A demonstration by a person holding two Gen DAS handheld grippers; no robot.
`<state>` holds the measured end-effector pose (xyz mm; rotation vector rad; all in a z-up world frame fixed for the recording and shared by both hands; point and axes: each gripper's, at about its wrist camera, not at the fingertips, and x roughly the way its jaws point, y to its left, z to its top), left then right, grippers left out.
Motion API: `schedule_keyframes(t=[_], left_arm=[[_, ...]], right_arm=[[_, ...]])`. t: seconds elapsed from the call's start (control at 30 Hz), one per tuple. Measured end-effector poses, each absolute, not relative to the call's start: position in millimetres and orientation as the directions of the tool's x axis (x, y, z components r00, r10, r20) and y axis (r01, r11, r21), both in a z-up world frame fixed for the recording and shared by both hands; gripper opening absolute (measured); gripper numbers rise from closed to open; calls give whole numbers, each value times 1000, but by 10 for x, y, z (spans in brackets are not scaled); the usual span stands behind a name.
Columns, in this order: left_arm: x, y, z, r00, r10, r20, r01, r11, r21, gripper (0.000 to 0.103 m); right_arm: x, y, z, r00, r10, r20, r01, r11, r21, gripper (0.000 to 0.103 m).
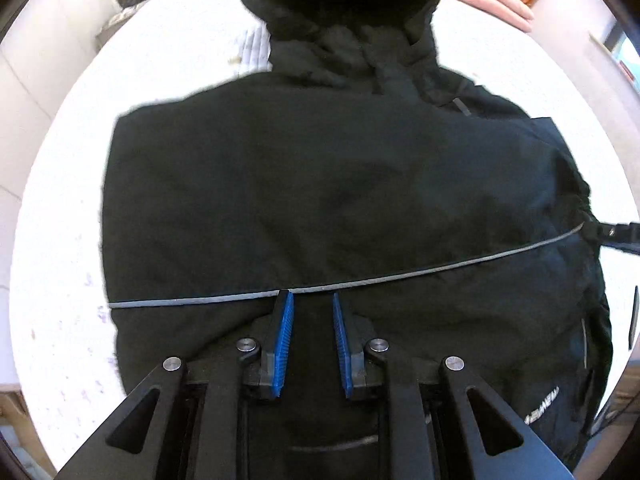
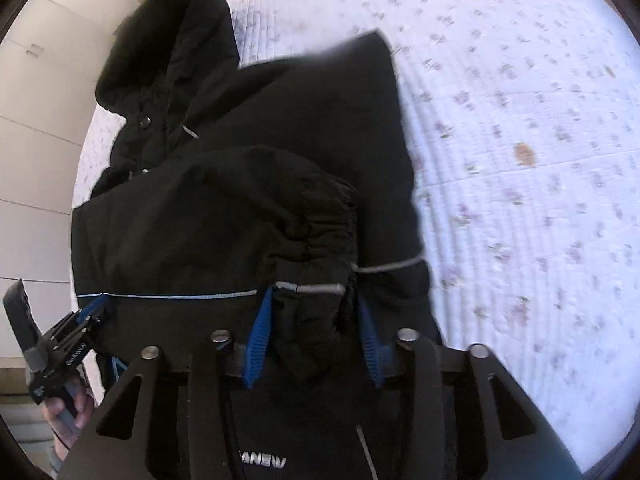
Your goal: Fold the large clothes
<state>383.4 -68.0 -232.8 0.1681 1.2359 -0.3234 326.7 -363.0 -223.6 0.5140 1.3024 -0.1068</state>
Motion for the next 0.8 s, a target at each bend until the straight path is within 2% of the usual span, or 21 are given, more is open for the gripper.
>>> schedule_keyframes(t=[0.1,0.23,0.3,0.43,0.47,0.5,0.67,0.8], left_arm=[[3737,-662,-2066,338,-182,-923,343,938,-60,21],[3738,-679,-1901,366,-198,-909,339,938,-68,22],[3789,-710,-1949,369,-179,-912,334,941,-50,22],[3987,-721,-2353,299,-87,-950,276,961,-1,22],[4027,-691,-2461,274,-88,-958,262,965,-14,22],[4045,-666,-2507,273,-106,-956,255,966,-34,22],[4113,-674,-2514,269,-107,-957,235,971,-43,22],[4084,-649,-2321,281,-139,-950,244,967,-70,23]], right_arm=[[3180,-3598,-1839,326,117,-938,330,916,229,61],[3267,-3268,-1572,392,132,-910,239,941,240,61],[3387,-3020,-1648,374,132,-918,181,960,212,61],[3610,-2654,-2137,277,-37,-960,134,991,0,58],[3617,-2654,-2262,250,-76,-965,131,990,-44,51],[3639,-2616,-2385,226,-112,-968,125,989,-85,50],[3678,-2561,-2487,212,-143,-967,104,987,-123,50],[3722,-2566,-2394,207,-87,-974,111,992,-64,50]])
